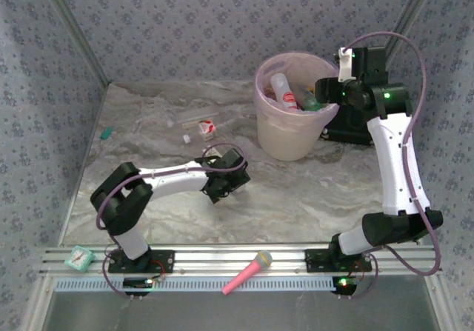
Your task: Put the plastic bottles in the bin
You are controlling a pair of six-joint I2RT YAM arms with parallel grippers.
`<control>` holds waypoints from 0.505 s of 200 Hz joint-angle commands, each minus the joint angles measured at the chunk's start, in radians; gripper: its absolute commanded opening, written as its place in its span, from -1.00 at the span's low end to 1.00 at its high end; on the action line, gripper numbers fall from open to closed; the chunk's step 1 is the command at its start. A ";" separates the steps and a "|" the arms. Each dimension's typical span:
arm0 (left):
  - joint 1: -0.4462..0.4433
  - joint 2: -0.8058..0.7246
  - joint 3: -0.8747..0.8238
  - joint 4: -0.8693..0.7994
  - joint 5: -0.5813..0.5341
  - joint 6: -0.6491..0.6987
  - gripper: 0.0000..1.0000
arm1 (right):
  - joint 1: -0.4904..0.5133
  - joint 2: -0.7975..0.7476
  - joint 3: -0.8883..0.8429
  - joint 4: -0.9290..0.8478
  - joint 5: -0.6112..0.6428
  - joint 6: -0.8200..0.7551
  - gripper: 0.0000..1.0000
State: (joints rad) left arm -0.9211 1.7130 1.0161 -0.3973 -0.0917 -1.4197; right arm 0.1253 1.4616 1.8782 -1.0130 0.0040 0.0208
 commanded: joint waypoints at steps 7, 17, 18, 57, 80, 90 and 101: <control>0.002 0.039 0.055 0.041 -0.021 -0.042 0.83 | 0.010 -0.010 0.021 -0.008 -0.007 -0.008 0.41; 0.002 0.051 0.056 0.044 -0.026 -0.048 0.75 | 0.014 -0.009 0.022 -0.010 -0.008 -0.011 0.40; 0.001 0.053 0.056 0.045 -0.026 -0.049 0.74 | 0.015 -0.009 0.021 -0.010 -0.007 -0.011 0.40; 0.011 0.077 0.054 0.041 -0.031 -0.063 0.24 | 0.025 -0.005 0.018 -0.010 -0.006 -0.015 0.40; 0.010 0.055 0.067 -0.006 -0.054 -0.039 0.08 | 0.034 -0.006 0.024 -0.018 -0.007 -0.014 0.40; 0.010 0.035 0.068 -0.020 -0.066 -0.024 0.05 | 0.038 -0.010 0.025 -0.021 -0.021 -0.015 0.41; 0.007 0.011 0.067 -0.027 -0.080 -0.009 -0.01 | 0.040 -0.018 0.024 -0.021 -0.055 -0.012 0.40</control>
State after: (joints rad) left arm -0.9165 1.7733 1.0561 -0.3824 -0.1215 -1.4517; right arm 0.1547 1.4616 1.8782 -1.0145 0.0006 0.0170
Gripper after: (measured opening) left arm 0.518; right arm 0.703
